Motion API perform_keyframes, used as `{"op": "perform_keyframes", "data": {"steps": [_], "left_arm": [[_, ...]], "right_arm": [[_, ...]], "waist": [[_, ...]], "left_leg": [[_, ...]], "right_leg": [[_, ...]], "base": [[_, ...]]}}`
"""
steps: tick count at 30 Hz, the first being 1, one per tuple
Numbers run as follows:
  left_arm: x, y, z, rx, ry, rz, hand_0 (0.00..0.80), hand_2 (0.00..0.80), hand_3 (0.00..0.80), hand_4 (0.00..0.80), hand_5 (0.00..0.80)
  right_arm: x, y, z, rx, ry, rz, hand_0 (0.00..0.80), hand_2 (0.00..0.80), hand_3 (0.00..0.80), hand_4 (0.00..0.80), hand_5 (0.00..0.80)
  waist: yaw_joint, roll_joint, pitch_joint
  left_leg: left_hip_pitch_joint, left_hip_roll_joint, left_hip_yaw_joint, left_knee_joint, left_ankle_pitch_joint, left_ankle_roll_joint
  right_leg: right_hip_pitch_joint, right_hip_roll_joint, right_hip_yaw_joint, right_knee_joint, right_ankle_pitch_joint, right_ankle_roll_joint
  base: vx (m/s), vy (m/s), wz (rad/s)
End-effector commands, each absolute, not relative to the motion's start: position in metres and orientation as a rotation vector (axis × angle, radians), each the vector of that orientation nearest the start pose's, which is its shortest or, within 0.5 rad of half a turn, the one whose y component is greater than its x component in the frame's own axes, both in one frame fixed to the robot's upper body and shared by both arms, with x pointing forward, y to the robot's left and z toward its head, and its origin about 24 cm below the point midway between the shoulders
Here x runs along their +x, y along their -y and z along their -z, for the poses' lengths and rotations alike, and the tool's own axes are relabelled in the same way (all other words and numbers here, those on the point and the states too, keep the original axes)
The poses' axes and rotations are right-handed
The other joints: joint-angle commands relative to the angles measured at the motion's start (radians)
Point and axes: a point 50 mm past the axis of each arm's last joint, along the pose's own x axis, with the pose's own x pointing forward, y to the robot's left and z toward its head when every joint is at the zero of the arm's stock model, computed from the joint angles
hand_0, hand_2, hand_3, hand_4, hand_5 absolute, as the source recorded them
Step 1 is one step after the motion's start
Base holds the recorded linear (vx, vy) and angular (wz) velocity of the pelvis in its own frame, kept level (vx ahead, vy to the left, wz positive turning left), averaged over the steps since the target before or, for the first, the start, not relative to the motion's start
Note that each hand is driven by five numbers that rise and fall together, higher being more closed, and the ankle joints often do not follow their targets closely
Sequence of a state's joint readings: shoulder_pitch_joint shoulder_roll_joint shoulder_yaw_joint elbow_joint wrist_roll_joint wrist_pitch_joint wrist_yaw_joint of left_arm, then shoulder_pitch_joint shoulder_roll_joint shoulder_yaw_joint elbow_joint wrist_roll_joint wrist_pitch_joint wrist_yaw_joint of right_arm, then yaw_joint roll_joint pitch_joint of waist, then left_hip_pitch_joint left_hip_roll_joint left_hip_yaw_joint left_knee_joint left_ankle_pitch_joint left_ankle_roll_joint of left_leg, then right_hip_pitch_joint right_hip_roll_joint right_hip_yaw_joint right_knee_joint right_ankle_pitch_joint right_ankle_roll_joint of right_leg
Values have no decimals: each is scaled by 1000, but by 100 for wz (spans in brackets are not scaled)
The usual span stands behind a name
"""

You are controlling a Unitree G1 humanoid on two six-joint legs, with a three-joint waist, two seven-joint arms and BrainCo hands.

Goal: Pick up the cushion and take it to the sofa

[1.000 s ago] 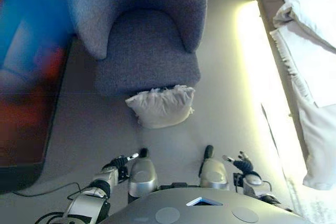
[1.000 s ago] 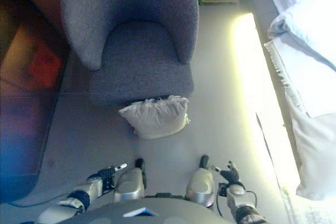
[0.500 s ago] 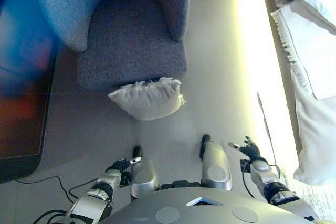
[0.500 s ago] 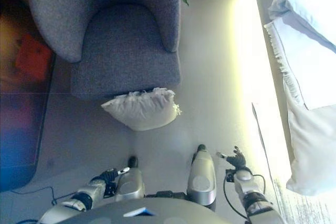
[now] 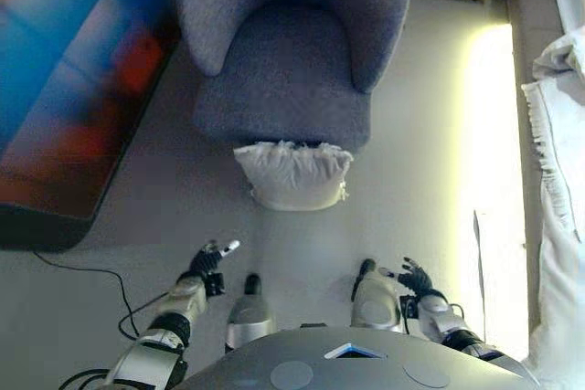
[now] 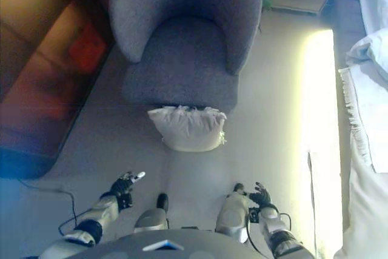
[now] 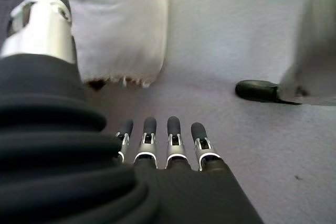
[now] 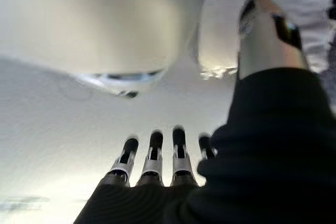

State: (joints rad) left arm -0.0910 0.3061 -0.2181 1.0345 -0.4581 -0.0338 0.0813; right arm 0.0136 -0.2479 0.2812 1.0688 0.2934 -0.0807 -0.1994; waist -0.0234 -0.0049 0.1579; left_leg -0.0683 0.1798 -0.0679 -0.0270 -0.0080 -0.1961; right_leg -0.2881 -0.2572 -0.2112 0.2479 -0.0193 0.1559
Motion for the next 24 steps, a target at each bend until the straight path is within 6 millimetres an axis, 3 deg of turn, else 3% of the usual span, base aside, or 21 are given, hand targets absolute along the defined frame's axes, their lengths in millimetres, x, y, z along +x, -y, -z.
{"op": "perform_keyframes", "data": {"steps": [1, 2, 4, 6, 8, 12, 14, 16, 24], "left_arm": [[208, -224, 111, -80, -787, -291, 0, 0, 0, 0, 0], [213, -225, 108, -128, -767, -336, 0, 0, 0, 0, 0], [221, -231, 101, -142, -729, -372, 0, 0, 0, 0, 0], [234, -238, 89, -71, -655, -366, 0, 0, 0, 0, 0], [255, -244, 66, 7, -534, -359, 0, 0, 0, 0, 0], [293, -239, 24, 14, -326, -314, 0, 0, 0, 0, 0], [307, -230, 7, 17, -233, -280, 0, 0, 0, 0, 0], [317, -225, -9, 8, -150, -270, 0, 0, 0, 0, 0], [348, -226, -73, -84, 132, -363, 0, 0, 0, 0, 0]], "right_arm": [[163, 229, 126, -182, -821, 321, 0, 0, 0, 0, 0], [171, 233, 121, -197, -788, 345, 0, 0, 0, 0, 0], [178, 238, 113, -244, -750, 372, 0, 0, 0, 0, 0], [179, 243, 108, -240, -721, 418, 0, 0, 0, 0, 0], [186, 252, 101, -301, -669, 385, 0, 0, 0, 0, 0], [218, 262, 73, -345, -507, 408, 0, 0, 0, 0, 0], [238, 264, 54, -358, -416, 435, 0, 0, 0, 0, 0], [255, 263, 35, -384, -328, 453, 0, 0, 0, 0, 0], [316, 252, -50, -423, 15, 504, 0, 0, 0, 0, 0]], "waist": [[29, 48, 114], [17, 51, 130], [-2, 40, 139], [-3, 17, 170], [4, 2, 197], [21, 2, 242], [27, 9, 269], [30, 19, 295], [15, 19, 354]], "left_leg": [[16, 106, -7, -60, 69, 33], [-1, 124, 12, -60, 70, 40], [-19, 121, 70, -49, 56, 47], [-175, 86, 52, 95, 26, 62], [-266, 67, 58, 118, 19, 59], [-349, 45, 67, 125, 18, 38], [-407, 40, 63, 153, 14, 28], [-440, 42, 51, 171, -5, 25], [-519, 47, 51, 129, 51, 23]], "right_leg": [[-145, 40, -18, 121, -7, -41], [-203, 21, 20, 199, -24, -36], [-289, -27, 92, 293, -40, -12], [-326, -53, 156, 301, -15, 15], [-333, -88, 178, 218, 55, 46], [-362, -187, 134, 81, 177, 85], [-398, -215, 124, 61, 202, 89], [-435, -210, 135, 92, 174, 94], [-556, -186, 155, 107, 201, 91]], "base": [[161, 499, -26], [115, 567, -40], [263, 496, -59], [213, 279, -47], [134, 223, -9], [18, 115, -24], [-80, 49, -37], [-9, 26, -17], [-55, 11, 0]]}}
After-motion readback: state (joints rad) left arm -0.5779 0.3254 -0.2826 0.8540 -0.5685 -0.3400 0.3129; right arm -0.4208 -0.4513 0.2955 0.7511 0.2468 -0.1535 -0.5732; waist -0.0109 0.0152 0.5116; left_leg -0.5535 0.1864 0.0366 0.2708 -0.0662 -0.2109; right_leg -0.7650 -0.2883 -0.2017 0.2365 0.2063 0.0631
